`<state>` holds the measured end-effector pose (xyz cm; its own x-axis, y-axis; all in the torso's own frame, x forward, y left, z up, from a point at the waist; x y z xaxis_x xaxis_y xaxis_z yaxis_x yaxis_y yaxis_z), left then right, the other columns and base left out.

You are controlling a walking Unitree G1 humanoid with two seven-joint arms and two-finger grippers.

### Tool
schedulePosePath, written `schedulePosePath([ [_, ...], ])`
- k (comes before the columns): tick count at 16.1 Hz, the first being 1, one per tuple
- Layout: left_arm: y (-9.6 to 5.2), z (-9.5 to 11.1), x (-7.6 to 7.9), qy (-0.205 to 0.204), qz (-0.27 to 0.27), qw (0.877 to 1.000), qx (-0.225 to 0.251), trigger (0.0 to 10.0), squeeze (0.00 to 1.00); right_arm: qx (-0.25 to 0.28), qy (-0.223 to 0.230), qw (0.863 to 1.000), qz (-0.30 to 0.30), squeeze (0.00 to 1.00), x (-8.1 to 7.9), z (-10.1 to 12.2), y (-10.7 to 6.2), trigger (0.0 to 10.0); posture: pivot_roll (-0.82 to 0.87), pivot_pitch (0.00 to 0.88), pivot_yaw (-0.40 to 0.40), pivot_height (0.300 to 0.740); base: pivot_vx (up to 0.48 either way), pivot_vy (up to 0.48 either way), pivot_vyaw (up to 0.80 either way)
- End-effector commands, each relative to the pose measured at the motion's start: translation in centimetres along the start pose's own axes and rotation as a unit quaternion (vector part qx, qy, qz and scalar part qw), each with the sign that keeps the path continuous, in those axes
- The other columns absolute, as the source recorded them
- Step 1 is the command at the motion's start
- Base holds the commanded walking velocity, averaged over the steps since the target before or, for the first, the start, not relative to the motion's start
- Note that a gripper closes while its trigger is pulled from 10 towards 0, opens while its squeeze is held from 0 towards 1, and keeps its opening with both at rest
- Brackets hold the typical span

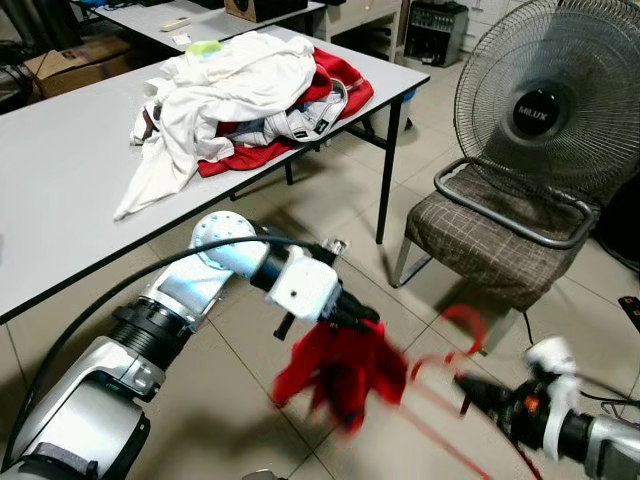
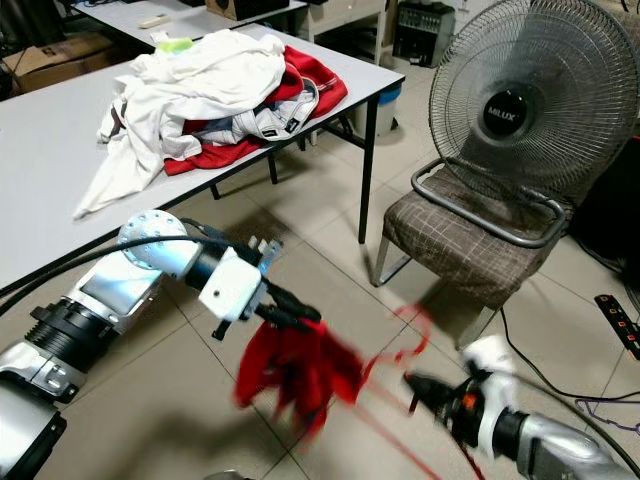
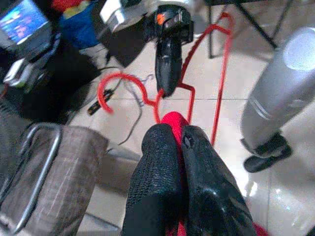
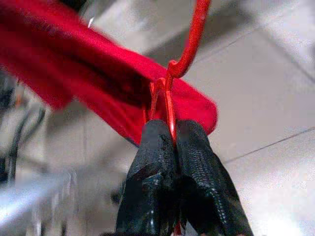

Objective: Hang hanger

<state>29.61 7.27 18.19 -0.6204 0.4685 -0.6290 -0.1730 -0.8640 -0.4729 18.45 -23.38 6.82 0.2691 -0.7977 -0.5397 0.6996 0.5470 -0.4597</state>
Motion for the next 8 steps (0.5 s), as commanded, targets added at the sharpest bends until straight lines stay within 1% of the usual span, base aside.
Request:
schedulePosePath([
  [1, -0.7, -0.3, -0.2, -0.005, 0.018, 1.000, -0.014, 0.0, 0.00, 0.026, 0.029, 0.999, -0.021, 0.00, 0.4, 0.7, -0.3, 10.0, -0.07, 0.036, 0.066, 0.740, 0.000, 0.000, 0.00],
  [2, -0.9, -0.5, -0.5, -0.011, 0.034, 0.999, -0.020, 0.0, 0.00, 0.056, 0.071, 0.995, -0.037, 0.00, 0.7, 0.8, -0.3, 10.0, -0.07, 0.036, 0.068, 0.740, 0.000, 0.000, 0.00],
  [3, -1.2, -0.9, -0.6, -0.022, 0.053, 0.998, -0.031, 0.0, 0.00, 0.095, 0.115, 0.988, -0.051, 0.00, 1.0, 1.1, -0.3, 10.0, -0.07, 0.035, 0.073, 0.740, 0.000, 0.000, 0.00],
  [4, -1.4, -1.2, -0.6, -0.027, 0.067, 0.997, -0.040, 0.0, 0.00, 0.120, 0.148, 0.980, -0.060, 0.00, 1.1, 1.3, -0.2, 10.0, -0.07, 0.028, 0.077, 0.740, 0.000, 0.000, 0.00],
  [5, -1.5, -1.7, -0.5, -0.044, 0.086, 0.994, -0.047, 0.0, 0.00, 0.161, 0.189, 0.966, -0.068, 0.00, 1.0, 2.0, -0.2, 10.0, -0.07, 0.017, 0.077, 0.740, 0.000, 0.000, 0.00],
  [6, -1.5, -2.0, -0.4, -0.050, 0.095, 0.993, -0.051, 0.0, 0.00, 0.175, 0.203, 0.961, -0.069, 0.00, 1.0, 2.4, -0.1, 10.0, -0.07, 0.017, 0.077, 0.740, 0.000, 0.000, 0.00],
  [7, -1.3, -2.7, -0.1, -0.064, 0.111, 0.990, -0.059, 0.0, 0.00, 0.216, 0.232, 0.946, -0.070, 0.00, 0.8, 3.6, 0.1, 10.0, -0.07, 0.006, 0.080, 0.740, 0.000, 0.000, 0.00],
  [8, -0.8, -3.3, 0.6, -0.080, 0.121, 0.987, -0.065, 0.0, 0.00, 0.259, 0.258, 0.928, -0.069, 0.00, 0.7, 4.9, 0.3, 10.0, -0.07, 0.000, 0.082, 0.740, 0.000, 0.000, 0.00],
])
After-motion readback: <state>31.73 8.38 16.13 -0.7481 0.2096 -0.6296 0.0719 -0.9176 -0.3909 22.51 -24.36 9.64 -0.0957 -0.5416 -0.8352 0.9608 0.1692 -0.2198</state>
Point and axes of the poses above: a point about 5 cm out from each wrist's last joint towards the gripper, its own y axis pointing out of the wrist towards the gripper, its own z axis along the axis of the wrist's last joint, x = y × z, the point moved 1 cm from there along y, pointing out of the wrist towards the gripper, and after that the axes turned 9 degrees about y, right-handed, at the moved point
